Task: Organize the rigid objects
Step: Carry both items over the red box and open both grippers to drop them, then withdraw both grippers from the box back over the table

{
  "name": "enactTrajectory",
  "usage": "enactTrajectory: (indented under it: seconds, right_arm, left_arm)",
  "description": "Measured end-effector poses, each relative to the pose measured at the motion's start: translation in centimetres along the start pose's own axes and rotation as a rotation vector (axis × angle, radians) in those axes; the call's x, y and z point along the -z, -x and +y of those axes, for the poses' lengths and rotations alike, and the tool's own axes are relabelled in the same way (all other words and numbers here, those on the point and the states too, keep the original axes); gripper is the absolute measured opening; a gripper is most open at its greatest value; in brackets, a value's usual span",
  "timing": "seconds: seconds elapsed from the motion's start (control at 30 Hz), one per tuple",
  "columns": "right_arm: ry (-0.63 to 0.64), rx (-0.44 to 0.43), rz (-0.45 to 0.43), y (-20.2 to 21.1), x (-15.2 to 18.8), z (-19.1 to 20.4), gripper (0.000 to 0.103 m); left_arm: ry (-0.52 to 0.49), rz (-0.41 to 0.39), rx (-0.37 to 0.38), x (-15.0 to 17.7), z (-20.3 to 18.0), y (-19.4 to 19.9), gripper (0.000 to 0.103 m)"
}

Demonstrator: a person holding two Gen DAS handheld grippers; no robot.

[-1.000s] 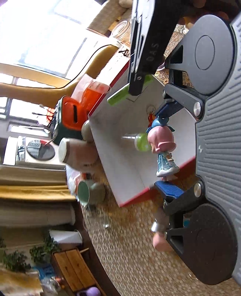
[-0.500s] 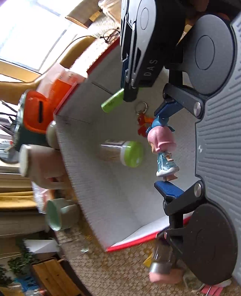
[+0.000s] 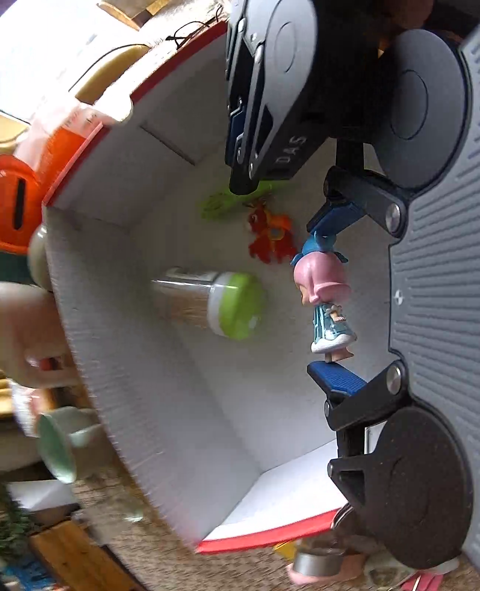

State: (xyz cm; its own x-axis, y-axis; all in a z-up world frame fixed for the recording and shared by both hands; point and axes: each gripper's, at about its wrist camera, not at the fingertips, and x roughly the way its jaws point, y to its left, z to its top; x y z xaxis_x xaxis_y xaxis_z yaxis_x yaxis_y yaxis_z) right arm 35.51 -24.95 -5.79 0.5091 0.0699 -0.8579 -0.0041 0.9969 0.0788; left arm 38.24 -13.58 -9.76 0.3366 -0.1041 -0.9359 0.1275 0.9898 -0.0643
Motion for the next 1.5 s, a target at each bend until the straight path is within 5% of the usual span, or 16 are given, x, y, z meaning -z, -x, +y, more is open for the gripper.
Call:
enactTrajectory:
  seconds: [0.23,0.4,0.87,1.5]
  right_arm:
    - [-0.008,0.0,-0.005,0.2,-0.3,0.0,0.023]
    - [-0.013,0.013,-0.016,0.7,-0.5,0.1,0.027]
    - [-0.026,-0.07,-0.074,5.3,0.3,0.1,0.039]
    - [0.054,-0.2,-0.218,13.4,5.1,4.4,0.077]
  left_arm:
    - [0.018,0.092,0.036,-0.4,0.5,-1.0,0.074]
    - [0.043,0.079,0.069,-0.1,1.0,-0.6,0.075]
    - [0.048,-0.123,0.136,2.4,1.2,6.1,0.074]
    - [0.058,-0.36,0.108,10.8,6.5,15.0,0.082]
